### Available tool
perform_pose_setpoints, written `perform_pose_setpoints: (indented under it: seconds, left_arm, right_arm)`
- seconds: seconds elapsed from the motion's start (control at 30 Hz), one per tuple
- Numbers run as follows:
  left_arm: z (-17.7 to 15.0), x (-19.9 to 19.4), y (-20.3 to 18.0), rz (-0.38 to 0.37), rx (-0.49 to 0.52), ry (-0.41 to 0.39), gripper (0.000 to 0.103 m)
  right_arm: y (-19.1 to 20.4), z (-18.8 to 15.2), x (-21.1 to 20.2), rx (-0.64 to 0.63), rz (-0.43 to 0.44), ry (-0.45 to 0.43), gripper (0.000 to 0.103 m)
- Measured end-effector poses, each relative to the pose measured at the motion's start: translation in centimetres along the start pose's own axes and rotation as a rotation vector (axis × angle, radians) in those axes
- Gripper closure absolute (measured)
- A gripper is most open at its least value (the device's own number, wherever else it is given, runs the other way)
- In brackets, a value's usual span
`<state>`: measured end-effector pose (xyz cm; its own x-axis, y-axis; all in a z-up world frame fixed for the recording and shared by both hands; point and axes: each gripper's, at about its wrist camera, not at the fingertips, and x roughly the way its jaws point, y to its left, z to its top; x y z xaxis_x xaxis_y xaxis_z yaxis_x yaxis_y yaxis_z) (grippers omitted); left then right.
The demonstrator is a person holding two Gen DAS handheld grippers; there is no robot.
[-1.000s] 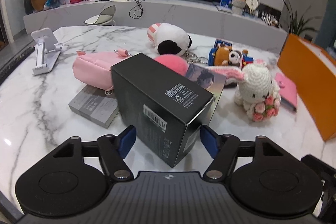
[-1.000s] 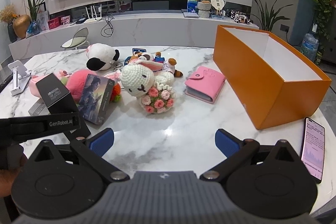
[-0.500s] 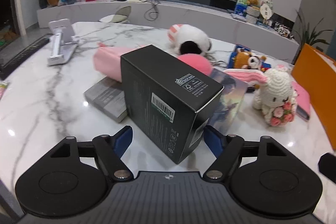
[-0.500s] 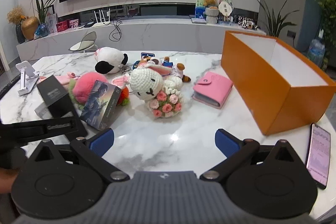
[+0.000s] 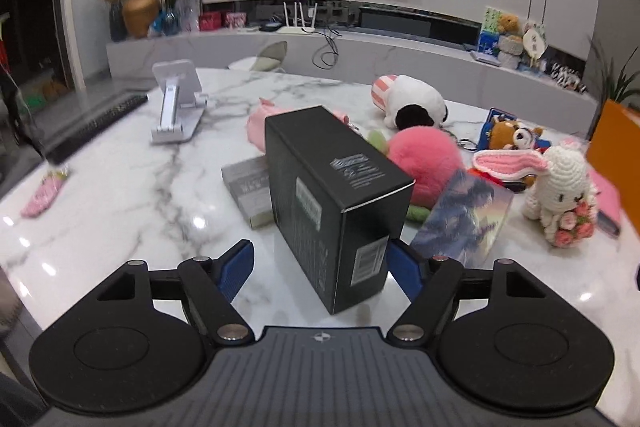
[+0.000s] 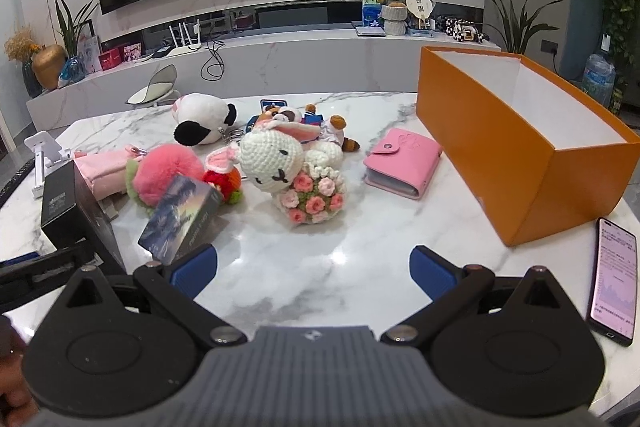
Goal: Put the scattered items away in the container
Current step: 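Move the left tool to the black box while the right tool approaches the crocheted bunny, then close the left tool on the black box while the right tool grasps the white crocheted bunny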
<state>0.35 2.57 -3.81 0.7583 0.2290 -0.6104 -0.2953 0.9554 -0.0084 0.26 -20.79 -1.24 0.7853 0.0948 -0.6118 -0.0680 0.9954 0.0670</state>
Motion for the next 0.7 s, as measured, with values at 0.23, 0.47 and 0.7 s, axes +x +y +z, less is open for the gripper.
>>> perform_pose_setpoints:
  seconds: [0.23,0.47,0.7]
  left_arm:
    - [-0.3,0.9,-2.6,0.030,0.061,-0.044,0.016]
    - [-0.1,1.9,-1.5,0.062,0.025,-0.062,0.023]
    - [0.0,1.4,1.3,0.006,-0.014,-0.045,0.038]
  right_arm:
    - [-0.5,-0.2,0.2,0.009,-0.010,0.014,0.000]
    - [0.1,-0.4,-0.1,-0.032,0.004,-0.013,0.000]
    - [-0.6,-0.5,-1.3,0.021,0.042,-0.133,0.003]
